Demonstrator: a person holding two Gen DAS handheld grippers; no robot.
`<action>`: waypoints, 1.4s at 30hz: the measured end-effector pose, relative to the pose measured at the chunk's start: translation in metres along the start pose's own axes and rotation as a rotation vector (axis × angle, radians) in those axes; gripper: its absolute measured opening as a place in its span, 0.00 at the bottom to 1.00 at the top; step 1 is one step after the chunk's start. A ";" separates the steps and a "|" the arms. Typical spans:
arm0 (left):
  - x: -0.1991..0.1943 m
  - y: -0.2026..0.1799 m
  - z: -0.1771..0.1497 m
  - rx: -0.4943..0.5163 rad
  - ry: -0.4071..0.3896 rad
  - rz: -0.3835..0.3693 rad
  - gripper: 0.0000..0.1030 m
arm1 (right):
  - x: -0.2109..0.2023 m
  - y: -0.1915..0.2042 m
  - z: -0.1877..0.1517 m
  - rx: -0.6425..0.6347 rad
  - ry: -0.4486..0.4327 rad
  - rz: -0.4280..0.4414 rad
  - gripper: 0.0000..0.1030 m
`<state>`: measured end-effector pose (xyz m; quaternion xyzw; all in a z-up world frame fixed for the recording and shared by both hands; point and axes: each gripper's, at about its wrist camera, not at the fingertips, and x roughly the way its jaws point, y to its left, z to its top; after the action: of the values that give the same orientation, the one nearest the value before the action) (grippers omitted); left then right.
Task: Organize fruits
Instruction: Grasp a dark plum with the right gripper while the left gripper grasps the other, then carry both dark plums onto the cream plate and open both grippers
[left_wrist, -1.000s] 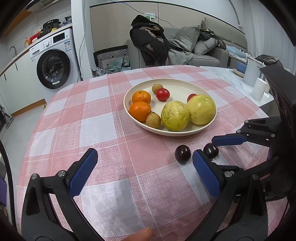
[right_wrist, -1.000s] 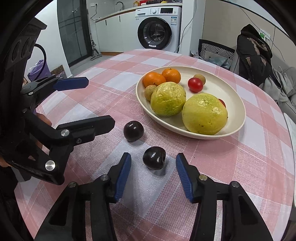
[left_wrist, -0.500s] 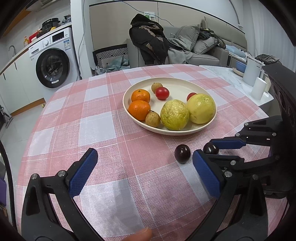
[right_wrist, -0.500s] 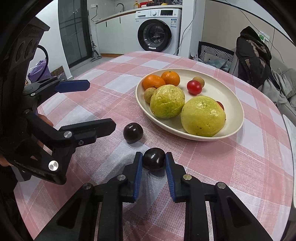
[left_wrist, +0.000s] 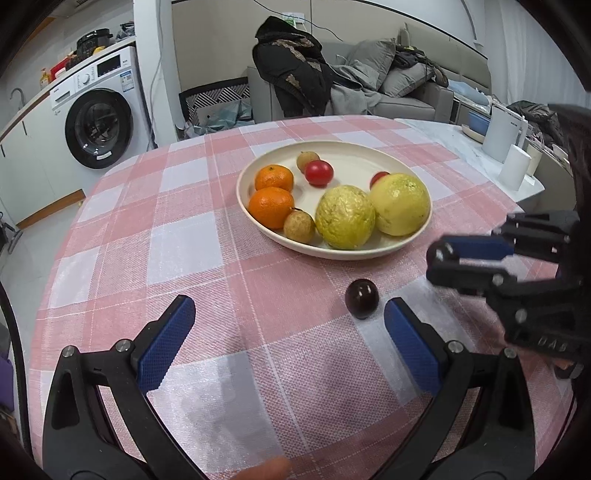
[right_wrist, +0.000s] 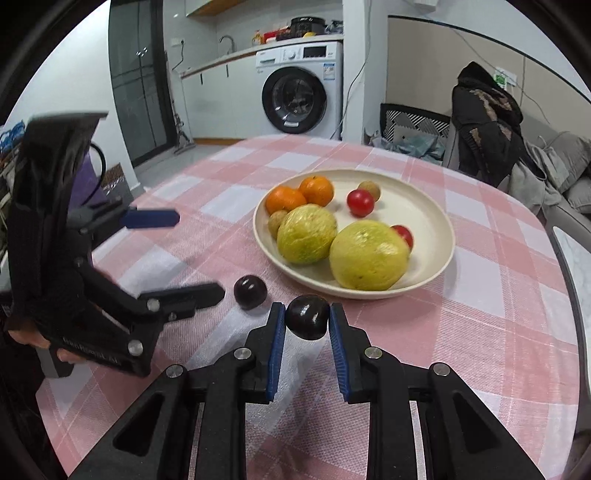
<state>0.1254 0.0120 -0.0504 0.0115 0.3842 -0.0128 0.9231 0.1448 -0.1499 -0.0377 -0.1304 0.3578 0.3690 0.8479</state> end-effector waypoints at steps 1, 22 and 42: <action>0.002 -0.002 0.000 0.011 0.012 -0.009 0.98 | -0.002 -0.001 0.001 0.006 -0.015 -0.003 0.24; 0.029 -0.030 0.005 0.088 0.111 -0.118 0.45 | -0.013 -0.020 0.007 0.092 -0.084 -0.034 0.24; 0.019 -0.025 0.008 0.046 0.075 -0.174 0.19 | -0.012 -0.021 0.006 0.100 -0.084 -0.037 0.24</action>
<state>0.1440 -0.0140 -0.0584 -0.0004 0.4175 -0.1014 0.9030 0.1569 -0.1678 -0.0255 -0.0789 0.3374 0.3401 0.8742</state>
